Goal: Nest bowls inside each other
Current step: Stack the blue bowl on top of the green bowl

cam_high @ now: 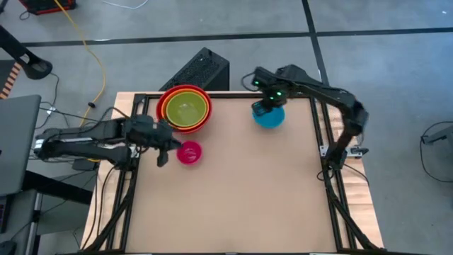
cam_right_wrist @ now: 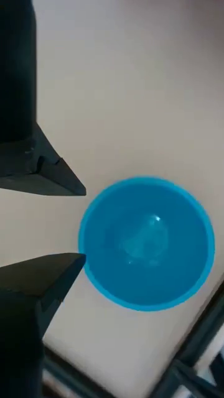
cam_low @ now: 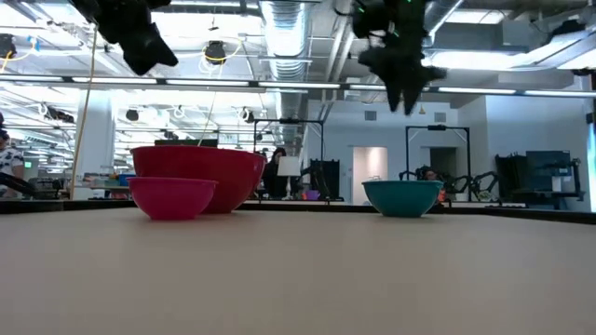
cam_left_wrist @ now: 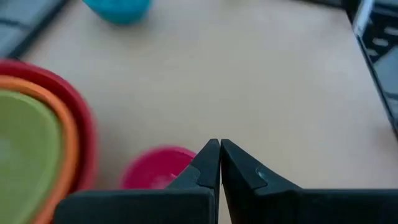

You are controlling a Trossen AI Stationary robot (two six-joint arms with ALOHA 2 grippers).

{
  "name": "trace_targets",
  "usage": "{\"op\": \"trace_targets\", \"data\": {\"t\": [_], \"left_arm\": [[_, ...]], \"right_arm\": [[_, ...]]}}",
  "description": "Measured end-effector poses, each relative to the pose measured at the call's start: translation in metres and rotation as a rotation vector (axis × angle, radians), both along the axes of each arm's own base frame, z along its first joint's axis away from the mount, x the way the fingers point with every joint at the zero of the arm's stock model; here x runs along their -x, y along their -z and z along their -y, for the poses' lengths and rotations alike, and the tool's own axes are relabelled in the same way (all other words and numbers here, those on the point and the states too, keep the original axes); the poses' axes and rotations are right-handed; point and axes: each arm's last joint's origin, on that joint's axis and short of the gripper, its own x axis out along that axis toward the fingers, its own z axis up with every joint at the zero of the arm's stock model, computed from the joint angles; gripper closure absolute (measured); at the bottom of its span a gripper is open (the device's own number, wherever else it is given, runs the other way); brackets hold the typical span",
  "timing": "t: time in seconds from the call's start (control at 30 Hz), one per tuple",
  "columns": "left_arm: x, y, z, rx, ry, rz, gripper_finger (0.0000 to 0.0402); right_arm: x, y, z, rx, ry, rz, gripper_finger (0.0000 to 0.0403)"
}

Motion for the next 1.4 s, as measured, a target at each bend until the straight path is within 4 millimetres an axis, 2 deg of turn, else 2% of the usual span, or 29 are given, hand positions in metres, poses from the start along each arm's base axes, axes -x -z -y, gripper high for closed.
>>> {"op": "trace_targets", "data": {"t": [0.17, 0.3, 0.43, 0.6, 0.8, 1.0, 1.17, 1.4], "left_arm": [[0.033, -0.013, -0.013, -0.075, -0.195, 0.081, 0.0401], [0.06, -0.019, -0.019, -0.119, -0.458, 0.127, 0.0401], [0.083, -0.017, -0.021, -0.171, -0.685, 0.105, 0.0401], [0.098, -0.012, -0.019, -0.158, -0.799, 0.079, 0.0401], [0.101, -0.006, -0.019, -0.101, -0.835, 0.092, 0.0401], [0.096, 0.01, -0.02, -0.048, -0.859, 0.065, 0.0401], [0.091, 0.025, -0.022, 0.014, -0.872, 0.046, 0.0401], [0.089, 0.034, -0.023, 0.031, -0.893, 0.029, 0.0401]], "right_arm": [[0.035, 0.046, 0.017, 0.005, 0.129, 0.083, 0.0241], [0.058, 0.075, 0.032, -0.019, 0.205, 0.145, 0.0241], [0.07, 0.103, 0.045, -0.033, 0.24, 0.136, 0.0241], [0.079, 0.125, 0.056, -0.037, 0.236, 0.109, 0.0241], [0.078, 0.14, 0.063, -0.046, 0.205, 0.081, 0.0241], [0.072, 0.149, 0.068, -0.046, 0.191, 0.09, 0.0252], [0.069, 0.154, 0.071, -0.07, 0.159, 0.119, 0.0294], [0.069, 0.151, 0.073, -0.055, 0.134, 0.148, 0.038]]}}
